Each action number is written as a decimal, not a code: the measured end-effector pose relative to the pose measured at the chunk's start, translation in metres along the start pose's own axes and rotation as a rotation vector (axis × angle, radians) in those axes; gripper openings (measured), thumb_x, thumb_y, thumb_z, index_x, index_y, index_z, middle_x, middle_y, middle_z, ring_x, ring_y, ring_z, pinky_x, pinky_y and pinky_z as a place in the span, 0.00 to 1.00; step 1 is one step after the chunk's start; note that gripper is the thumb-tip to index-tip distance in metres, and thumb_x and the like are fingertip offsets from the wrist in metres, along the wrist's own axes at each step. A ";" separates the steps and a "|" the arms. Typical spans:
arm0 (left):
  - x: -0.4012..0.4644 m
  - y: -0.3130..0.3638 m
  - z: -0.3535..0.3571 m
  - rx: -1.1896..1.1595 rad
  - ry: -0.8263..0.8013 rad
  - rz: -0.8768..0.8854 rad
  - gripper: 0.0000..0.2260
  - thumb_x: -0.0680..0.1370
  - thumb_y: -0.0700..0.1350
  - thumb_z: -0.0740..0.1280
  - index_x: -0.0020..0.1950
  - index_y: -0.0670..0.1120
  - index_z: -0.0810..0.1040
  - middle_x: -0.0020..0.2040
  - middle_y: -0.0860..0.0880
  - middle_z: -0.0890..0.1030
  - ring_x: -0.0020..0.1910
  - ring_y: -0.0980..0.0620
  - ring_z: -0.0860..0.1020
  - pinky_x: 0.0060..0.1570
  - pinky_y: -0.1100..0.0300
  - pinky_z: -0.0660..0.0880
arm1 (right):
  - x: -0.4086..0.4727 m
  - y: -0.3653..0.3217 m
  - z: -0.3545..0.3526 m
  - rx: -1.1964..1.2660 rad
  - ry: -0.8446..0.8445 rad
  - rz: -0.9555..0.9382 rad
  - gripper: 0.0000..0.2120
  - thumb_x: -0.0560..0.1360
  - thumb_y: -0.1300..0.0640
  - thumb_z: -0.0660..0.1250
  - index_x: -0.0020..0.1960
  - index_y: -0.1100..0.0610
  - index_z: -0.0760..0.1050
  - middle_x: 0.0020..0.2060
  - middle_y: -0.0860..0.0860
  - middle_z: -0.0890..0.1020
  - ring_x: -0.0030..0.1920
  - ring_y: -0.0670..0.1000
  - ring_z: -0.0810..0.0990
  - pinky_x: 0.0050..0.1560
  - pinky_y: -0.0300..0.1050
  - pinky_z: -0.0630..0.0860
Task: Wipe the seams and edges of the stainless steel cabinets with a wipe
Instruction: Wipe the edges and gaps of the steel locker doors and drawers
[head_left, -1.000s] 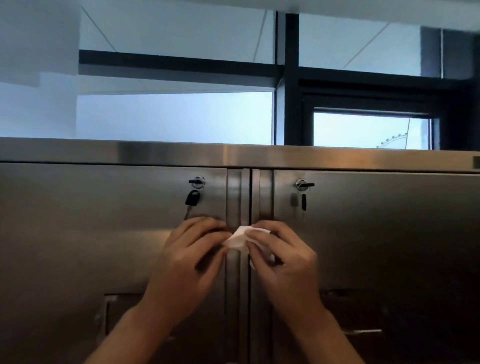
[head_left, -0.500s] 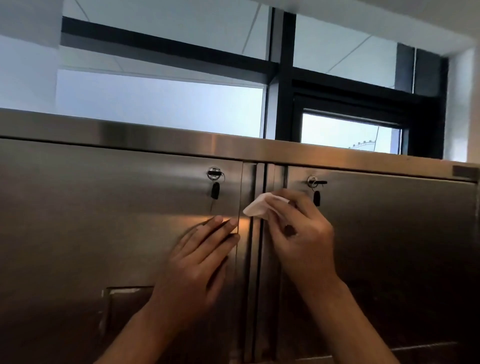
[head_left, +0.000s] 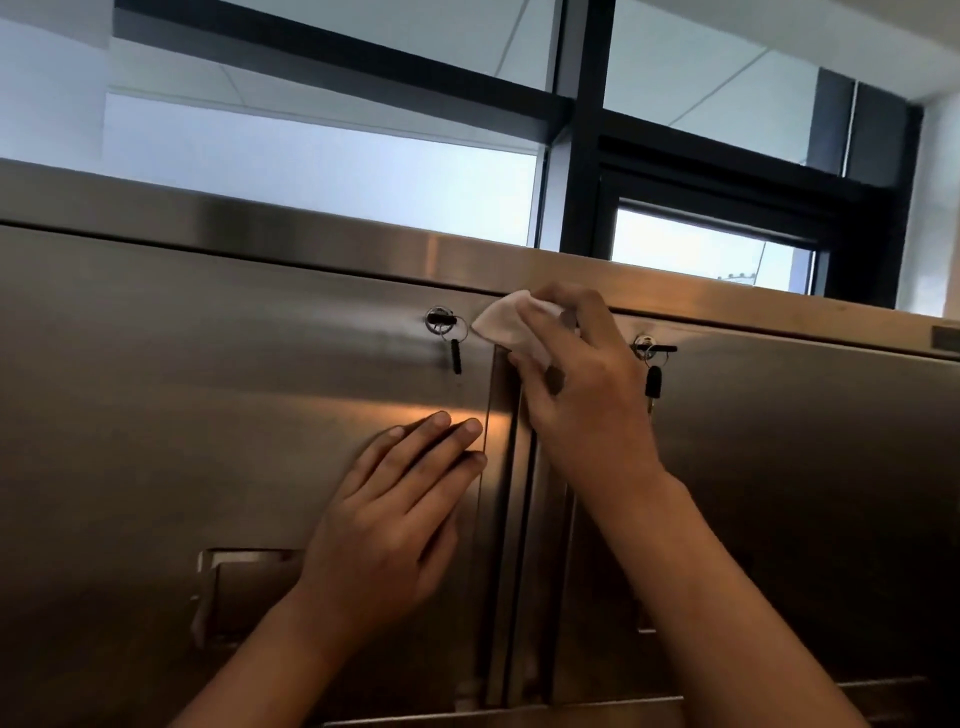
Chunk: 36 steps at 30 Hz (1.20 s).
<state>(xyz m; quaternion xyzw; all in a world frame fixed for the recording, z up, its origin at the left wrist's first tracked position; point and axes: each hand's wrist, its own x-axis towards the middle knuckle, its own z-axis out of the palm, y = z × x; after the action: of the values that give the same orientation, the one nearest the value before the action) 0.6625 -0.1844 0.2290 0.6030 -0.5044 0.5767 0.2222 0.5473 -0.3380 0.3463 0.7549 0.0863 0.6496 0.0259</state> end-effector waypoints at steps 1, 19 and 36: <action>-0.001 0.000 0.000 0.000 0.002 -0.010 0.22 0.78 0.41 0.72 0.73 0.46 0.78 0.79 0.48 0.70 0.80 0.47 0.65 0.75 0.42 0.67 | 0.002 0.001 0.003 -0.022 -0.008 -0.004 0.17 0.79 0.62 0.71 0.68 0.60 0.78 0.66 0.55 0.75 0.64 0.47 0.72 0.63 0.24 0.66; -0.002 0.001 0.000 -0.030 0.058 -0.036 0.23 0.75 0.36 0.71 0.71 0.42 0.79 0.78 0.46 0.71 0.79 0.46 0.66 0.75 0.40 0.65 | -0.062 -0.010 0.020 -0.076 -0.081 -0.091 0.09 0.77 0.67 0.69 0.55 0.64 0.83 0.55 0.57 0.82 0.54 0.56 0.77 0.54 0.44 0.74; -0.004 -0.001 0.000 -0.068 0.043 -0.045 0.22 0.77 0.38 0.71 0.71 0.44 0.79 0.78 0.46 0.71 0.80 0.46 0.66 0.75 0.40 0.65 | 0.018 0.016 -0.007 -0.197 -0.110 -0.264 0.10 0.78 0.67 0.70 0.59 0.65 0.83 0.59 0.59 0.82 0.60 0.57 0.75 0.60 0.41 0.71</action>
<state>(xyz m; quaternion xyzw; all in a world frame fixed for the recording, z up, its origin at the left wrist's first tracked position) 0.6637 -0.1826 0.2258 0.5936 -0.5050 0.5672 0.2662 0.5446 -0.3515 0.3675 0.7652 0.1190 0.6036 0.1897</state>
